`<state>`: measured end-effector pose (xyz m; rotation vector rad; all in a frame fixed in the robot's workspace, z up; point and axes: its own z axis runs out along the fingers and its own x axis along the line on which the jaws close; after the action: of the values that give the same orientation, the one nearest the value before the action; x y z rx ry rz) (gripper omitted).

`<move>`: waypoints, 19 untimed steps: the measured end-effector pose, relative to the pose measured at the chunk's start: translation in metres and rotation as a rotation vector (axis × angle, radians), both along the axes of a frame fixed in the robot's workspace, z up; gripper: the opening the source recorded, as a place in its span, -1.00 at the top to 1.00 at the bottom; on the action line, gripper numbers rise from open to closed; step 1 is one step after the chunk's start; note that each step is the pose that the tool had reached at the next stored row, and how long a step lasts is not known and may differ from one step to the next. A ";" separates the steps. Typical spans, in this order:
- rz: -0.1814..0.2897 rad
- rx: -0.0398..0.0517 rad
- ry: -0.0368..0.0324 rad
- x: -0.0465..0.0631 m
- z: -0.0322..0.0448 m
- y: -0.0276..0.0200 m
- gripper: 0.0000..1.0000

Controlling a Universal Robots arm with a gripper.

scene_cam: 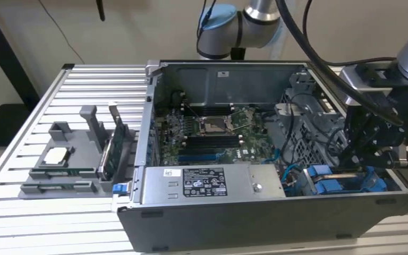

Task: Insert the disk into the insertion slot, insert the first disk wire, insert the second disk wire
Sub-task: 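Insert the second disk wire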

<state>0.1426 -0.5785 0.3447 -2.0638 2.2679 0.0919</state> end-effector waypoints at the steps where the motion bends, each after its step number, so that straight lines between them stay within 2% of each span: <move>1: 0.000 -0.0001 0.0000 0.000 -0.0004 0.0000 0.67; 16: 0.016 -0.0004 -0.0003 0.000 -0.0034 0.0000 0.67; 19: 0.016 -0.0016 -0.0003 0.000 -0.0074 -0.0001 0.67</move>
<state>0.1428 -0.5786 0.3373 -2.0833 2.2518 0.0907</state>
